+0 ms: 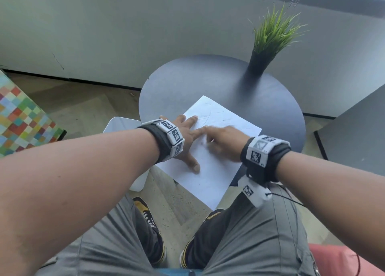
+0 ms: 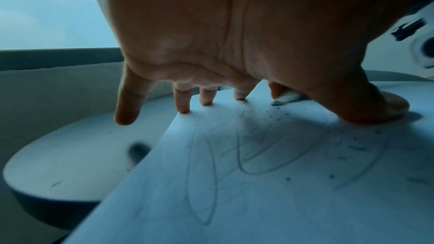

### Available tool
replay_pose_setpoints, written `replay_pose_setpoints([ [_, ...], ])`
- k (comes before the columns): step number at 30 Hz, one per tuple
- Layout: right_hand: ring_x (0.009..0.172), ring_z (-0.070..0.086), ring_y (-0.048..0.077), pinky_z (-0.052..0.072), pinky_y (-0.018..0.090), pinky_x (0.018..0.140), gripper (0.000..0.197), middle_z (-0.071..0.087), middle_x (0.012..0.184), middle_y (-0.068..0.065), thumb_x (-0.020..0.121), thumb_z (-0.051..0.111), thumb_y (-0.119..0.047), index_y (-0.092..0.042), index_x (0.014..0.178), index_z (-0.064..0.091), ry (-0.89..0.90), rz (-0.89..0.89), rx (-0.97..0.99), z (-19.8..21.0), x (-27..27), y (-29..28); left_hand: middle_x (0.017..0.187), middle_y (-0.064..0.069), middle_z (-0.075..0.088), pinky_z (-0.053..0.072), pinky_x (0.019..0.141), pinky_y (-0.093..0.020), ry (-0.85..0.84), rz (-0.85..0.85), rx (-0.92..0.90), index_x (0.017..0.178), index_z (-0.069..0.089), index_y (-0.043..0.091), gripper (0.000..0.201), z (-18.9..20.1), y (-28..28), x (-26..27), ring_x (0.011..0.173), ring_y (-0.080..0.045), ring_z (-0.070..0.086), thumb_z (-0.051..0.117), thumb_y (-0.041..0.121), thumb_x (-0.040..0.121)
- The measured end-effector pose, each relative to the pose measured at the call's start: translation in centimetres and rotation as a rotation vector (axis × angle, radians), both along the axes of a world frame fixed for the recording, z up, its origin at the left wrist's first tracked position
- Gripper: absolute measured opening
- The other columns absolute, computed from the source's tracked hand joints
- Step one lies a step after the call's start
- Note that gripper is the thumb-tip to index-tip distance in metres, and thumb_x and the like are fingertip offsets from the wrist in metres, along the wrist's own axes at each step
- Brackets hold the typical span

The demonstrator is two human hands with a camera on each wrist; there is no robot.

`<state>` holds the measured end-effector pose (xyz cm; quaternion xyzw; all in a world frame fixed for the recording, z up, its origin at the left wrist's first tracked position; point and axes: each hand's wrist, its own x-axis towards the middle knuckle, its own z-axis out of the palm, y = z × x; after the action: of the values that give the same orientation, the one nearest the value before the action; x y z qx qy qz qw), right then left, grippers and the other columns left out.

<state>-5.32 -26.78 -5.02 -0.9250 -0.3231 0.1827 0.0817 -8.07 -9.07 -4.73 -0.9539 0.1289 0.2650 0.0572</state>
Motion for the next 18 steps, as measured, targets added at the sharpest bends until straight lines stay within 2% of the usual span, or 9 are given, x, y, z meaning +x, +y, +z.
replay_pose_setpoints([
  [3, 0.093, 0.057, 0.031, 0.044, 0.032, 0.072, 0.019, 0.058, 0.095, 0.007, 0.093, 0.05, -0.036, -0.019, 0.099, 0.052, -0.072, -0.291, -0.054, 0.4, 2.7, -1.4, 0.166, 0.004, -0.015, 0.024, 0.108, -0.071, 0.022, 0.023, 0.006, 0.153, -0.013, 0.049, 0.135, 0.2, -0.2, -0.1, 0.152, -0.029, -0.007, 0.064, 0.093, 0.052],
  [5, 0.09, 0.056, 0.03, 0.042, 0.033, 0.07, 0.021, 0.059, 0.096, 0.01, 0.095, 0.047, -0.035, -0.015, 0.103, 0.051, -0.094, -0.233, -0.035, 0.4, 1.7, -1.3, 0.166, 0.003, -0.017, 0.021, 0.109, -0.071, 0.039, 0.035, -0.002, 0.153, -0.014, 0.048, 0.137, 0.3, -0.4, -0.1, 0.152, -0.03, -0.01, 0.066, 0.092, 0.051],
  [8, 0.085, 0.052, 0.026, 0.039, 0.033, 0.071, 0.019, 0.061, 0.096, 0.006, 0.096, 0.048, -0.032, -0.017, 0.106, 0.051, 0.011, 0.081, 0.007, 0.2, -1.5, -0.5, 0.166, 0.002, -0.017, 0.02, 0.11, -0.071, 0.03, 0.051, -0.019, 0.154, -0.01, 0.047, 0.137, 0.1, -0.6, -0.3, 0.153, -0.031, -0.011, 0.063, 0.095, 0.048],
  [9, 0.084, 0.051, 0.025, 0.041, 0.033, 0.072, 0.019, 0.061, 0.094, 0.004, 0.096, 0.049, -0.034, -0.017, 0.105, 0.052, 0.043, 0.128, -0.008, 0.1, -1.7, -0.6, 0.166, 0.002, -0.016, 0.019, 0.11, -0.073, 0.019, 0.055, -0.027, 0.154, -0.009, 0.047, 0.136, 0.0, -0.6, -0.4, 0.153, -0.031, -0.011, 0.06, 0.097, 0.048],
  [11, 0.088, 0.055, 0.026, 0.043, 0.032, 0.074, 0.017, 0.063, 0.099, 0.004, 0.094, 0.05, -0.034, -0.021, 0.103, 0.053, -0.001, 0.042, -0.026, -0.1, -0.2, -1.1, 0.166, 0.001, -0.015, 0.017, 0.108, -0.075, 0.007, 0.059, -0.03, 0.155, -0.007, 0.044, 0.135, -0.1, -0.9, -0.6, 0.153, -0.033, -0.008, 0.057, 0.098, 0.049],
  [14, 0.087, 0.056, 0.03, 0.042, 0.032, 0.068, 0.019, 0.06, 0.096, 0.007, 0.093, 0.049, -0.038, -0.02, 0.1, 0.05, -0.085, -0.275, -0.049, 0.1, 1.9, -2.2, 0.166, -0.001, -0.013, 0.019, 0.107, -0.076, 0.0, 0.053, -0.008, 0.156, -0.004, 0.04, 0.136, 0.0, -1.3, -0.6, 0.152, -0.035, -0.004, 0.059, 0.096, 0.049],
  [15, 0.087, 0.056, 0.03, 0.043, 0.033, 0.069, 0.019, 0.059, 0.095, 0.007, 0.094, 0.048, -0.036, -0.018, 0.1, 0.049, -0.105, -0.266, -0.042, 0.0, 1.6, -2.2, 0.166, 0.0, -0.013, 0.02, 0.106, -0.076, 0.001, 0.049, -0.001, 0.156, -0.002, 0.039, 0.137, 0.1, -1.3, -0.6, 0.152, -0.036, -0.002, 0.06, 0.096, 0.048],
  [18, 0.084, 0.052, 0.026, 0.044, 0.035, 0.073, 0.016, 0.059, 0.093, 0.004, 0.095, 0.046, -0.031, -0.015, 0.1, 0.05, -0.026, 0.024, -0.002, -0.1, -1.1, -1.0, 0.165, 0.007, -0.018, 0.025, 0.103, -0.076, -0.002, 0.024, 0.01, 0.155, 0.0, 0.037, 0.137, 0.1, -1.1, -0.7, 0.151, -0.04, 0.002, 0.062, 0.095, 0.048],
])
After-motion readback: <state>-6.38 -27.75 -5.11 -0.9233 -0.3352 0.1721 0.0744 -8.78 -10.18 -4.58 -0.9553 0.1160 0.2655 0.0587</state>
